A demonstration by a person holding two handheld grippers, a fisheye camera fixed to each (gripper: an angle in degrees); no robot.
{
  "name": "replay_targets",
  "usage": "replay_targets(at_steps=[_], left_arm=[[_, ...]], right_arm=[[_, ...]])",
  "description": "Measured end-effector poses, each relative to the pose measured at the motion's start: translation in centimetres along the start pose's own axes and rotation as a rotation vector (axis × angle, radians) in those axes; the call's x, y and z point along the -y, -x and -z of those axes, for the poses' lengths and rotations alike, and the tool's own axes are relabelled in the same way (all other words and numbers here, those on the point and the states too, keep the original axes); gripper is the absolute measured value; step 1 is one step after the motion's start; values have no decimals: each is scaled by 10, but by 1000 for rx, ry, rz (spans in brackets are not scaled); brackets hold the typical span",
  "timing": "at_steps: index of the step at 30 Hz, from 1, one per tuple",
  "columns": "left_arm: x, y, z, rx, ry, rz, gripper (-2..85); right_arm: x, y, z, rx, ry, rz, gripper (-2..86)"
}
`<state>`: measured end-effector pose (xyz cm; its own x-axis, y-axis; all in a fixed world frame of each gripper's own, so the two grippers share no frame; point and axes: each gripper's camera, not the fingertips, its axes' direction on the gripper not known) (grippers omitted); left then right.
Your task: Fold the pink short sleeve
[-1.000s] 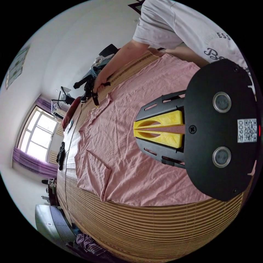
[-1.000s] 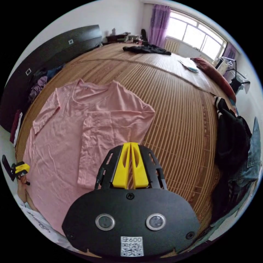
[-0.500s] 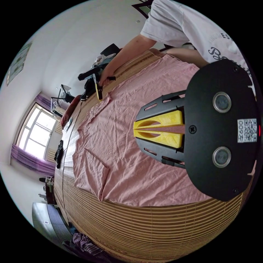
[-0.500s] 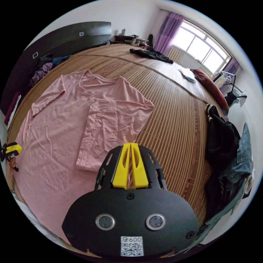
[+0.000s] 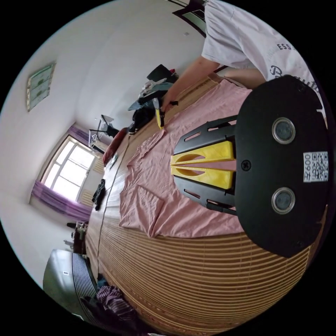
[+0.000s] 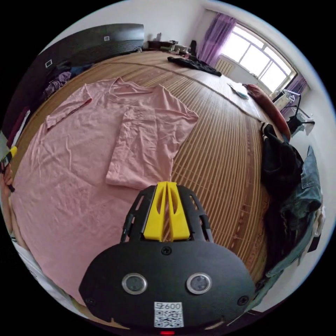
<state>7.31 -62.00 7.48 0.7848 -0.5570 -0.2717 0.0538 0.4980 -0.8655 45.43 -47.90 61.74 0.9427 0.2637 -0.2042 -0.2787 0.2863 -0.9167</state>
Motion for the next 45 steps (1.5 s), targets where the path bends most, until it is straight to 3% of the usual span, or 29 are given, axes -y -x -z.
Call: replay_targets(at_steps=[4, 7, 10, 16, 20, 24, 29, 34, 37, 39, 45], left_arm=[[0, 2, 4, -58, 23, 31, 2], [2, -3, 8, -46, 34, 9, 2], [3, -4, 15, -34, 32, 7, 2], [4, 0, 26, -53, 24, 33, 1], [6, -3, 31, -47, 28, 22, 1], [7, -3, 31, -50, 36, 29, 1], [8, -3, 28, -63, 54, 35, 2], [9, -3, 26, -64, 63, 37, 2], [9, -2, 21, -74, 84, 45, 3], [9, -3, 17, -77, 95, 43, 3], [7, -9, 4, -65, 120, 27, 3]], right_arm=[[-21, -20, 12, -53, -87, -174, -8], [-36, -18, 5, 47, -66, -157, -8], [-53, -15, -13, 26, -42, -130, -8], [-100, -65, -31, 156, -75, -389, -8], [-141, -71, -32, 228, -160, -408, -8], [-170, -39, -14, 220, -282, -180, -7], [-197, 44, -41, -133, -147, 203, -2], [-227, 89, -65, -141, -96, 430, -7], [-249, 122, -83, -255, -49, 601, -7], [-259, 136, -96, -350, -22, 650, -7], [-274, 153, -124, -374, 64, 745, -6]])
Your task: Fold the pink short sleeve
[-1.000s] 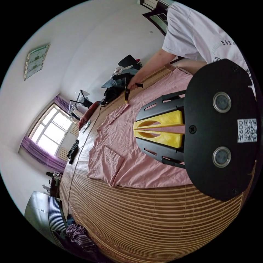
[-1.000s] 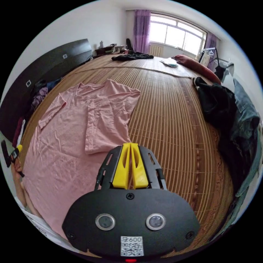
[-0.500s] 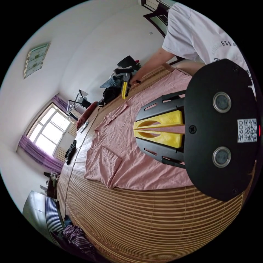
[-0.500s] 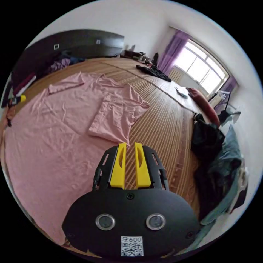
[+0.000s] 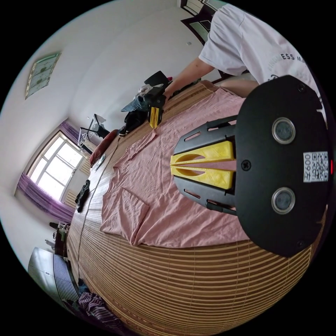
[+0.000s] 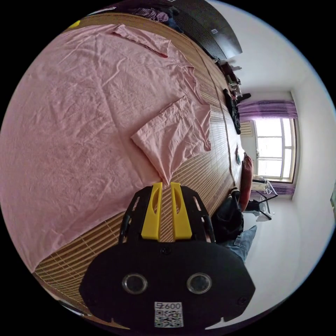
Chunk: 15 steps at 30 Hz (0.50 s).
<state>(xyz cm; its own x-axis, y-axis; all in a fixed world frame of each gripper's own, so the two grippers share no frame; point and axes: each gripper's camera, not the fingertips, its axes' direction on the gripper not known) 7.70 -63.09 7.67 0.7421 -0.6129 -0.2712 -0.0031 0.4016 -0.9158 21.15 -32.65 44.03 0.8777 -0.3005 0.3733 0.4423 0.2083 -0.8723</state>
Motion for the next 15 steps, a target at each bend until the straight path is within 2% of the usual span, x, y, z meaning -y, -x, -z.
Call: replay_targets(at_steps=[6, 11, 15], left_arm=[[0, 0, -19, 10, 32, 6, 2], [0, -14, -43, 196, 113, -51, 1], [-1, -24, -58, 243, 137, -91, 1]], right_arm=[[-1, 12, 1, 2, 12, 50, -9], [-15, 13, 14, -41, -34, 86, -9], [-18, 11, 25, -80, -45, 128, -9]])
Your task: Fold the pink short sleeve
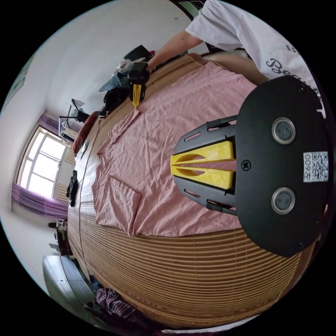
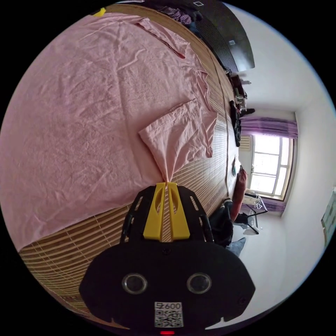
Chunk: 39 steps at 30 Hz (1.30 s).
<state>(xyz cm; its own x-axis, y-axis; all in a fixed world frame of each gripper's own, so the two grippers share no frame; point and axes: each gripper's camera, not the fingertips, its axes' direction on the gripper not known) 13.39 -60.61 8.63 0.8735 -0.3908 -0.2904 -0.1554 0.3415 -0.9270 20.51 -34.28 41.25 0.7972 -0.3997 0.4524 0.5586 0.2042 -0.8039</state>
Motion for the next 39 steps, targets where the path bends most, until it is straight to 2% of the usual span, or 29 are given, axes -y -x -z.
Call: replay_targets(at_steps=[11, 15, 18, 20, 21, 23, 27, 30, 34, 36, 39], left_arm=[[4, 0, -26, -20, 57, 15, 1], [5, -1, -27, -29, 57, 12, 2], [5, -1, -25, -44, 46, 12, 2], [6, -1, -25, -37, 47, 11, 3], [6, -1, -25, -38, 47, 12, 2], [7, 1, -25, -53, 51, 18, 2], [9, 3, -21, -59, 46, 20, 2], [10, 7, -15, -67, 33, 28, 2], [11, 10, -9, -85, 23, 36, 2], [12, 10, -9, -90, 26, 36, 2], [13, 11, -9, -101, 34, 35, 1]], right_arm=[[-17, -99, 62, 66, -53, -154, -9], [-33, -147, 82, 85, -8, -226, -9], [-52, -213, 109, 127, -87, -461, -9], [-68, -281, 129, 212, -218, -763, -9], [-71, -297, 130, 258, -235, -832, -9], [-73, -351, 122, 476, -243, -956, -9], [-70, -400, 115, 537, -144, -987, -9], [-99, -454, 124, 541, -116, -1159, -9], [-140, -526, 151, 649, -253, -1339, -9], [-137, -554, 164, 688, -312, -1319, -9], [-122, -594, 164, 779, -254, -1258, -9]])
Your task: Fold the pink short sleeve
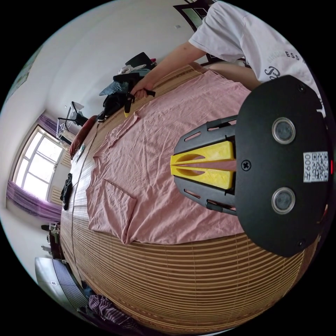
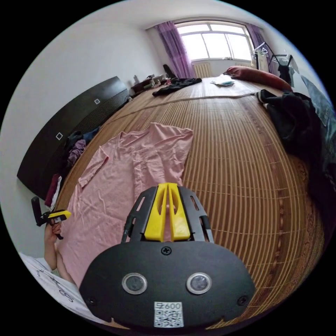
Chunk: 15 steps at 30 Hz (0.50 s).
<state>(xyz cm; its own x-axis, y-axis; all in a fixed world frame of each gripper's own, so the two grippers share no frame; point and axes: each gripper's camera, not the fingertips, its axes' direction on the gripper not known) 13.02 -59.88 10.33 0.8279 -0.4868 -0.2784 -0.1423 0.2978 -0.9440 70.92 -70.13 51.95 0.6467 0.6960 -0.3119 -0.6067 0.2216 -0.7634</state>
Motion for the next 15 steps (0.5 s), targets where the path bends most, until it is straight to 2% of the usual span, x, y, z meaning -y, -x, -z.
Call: replay_targets(at_steps=[3, 6, 8, 10, 13, 15], left_arm=[[1, 1, 3, -4, 1, 1, 1], [2, 2, 10, -8, -10, 3, 1], [2, 2, 14, -13, -18, 4, 2], [3, 3, 15, -16, -15, 3, 2], [4, 3, 16, -25, -12, 5, 2], [4, 3, 18, -22, -8, 4, 2]], right_arm=[[31, -30, 21, 75, -1, -132, -9], [46, -89, 44, 292, -26, -437, -9], [46, -119, 65, 383, -135, -684, -9], [60, -117, 79, 400, -184, -664, -9], [96, -95, 77, 385, -104, -529, -9], [112, -85, 71, 287, -47, -488, -9]])
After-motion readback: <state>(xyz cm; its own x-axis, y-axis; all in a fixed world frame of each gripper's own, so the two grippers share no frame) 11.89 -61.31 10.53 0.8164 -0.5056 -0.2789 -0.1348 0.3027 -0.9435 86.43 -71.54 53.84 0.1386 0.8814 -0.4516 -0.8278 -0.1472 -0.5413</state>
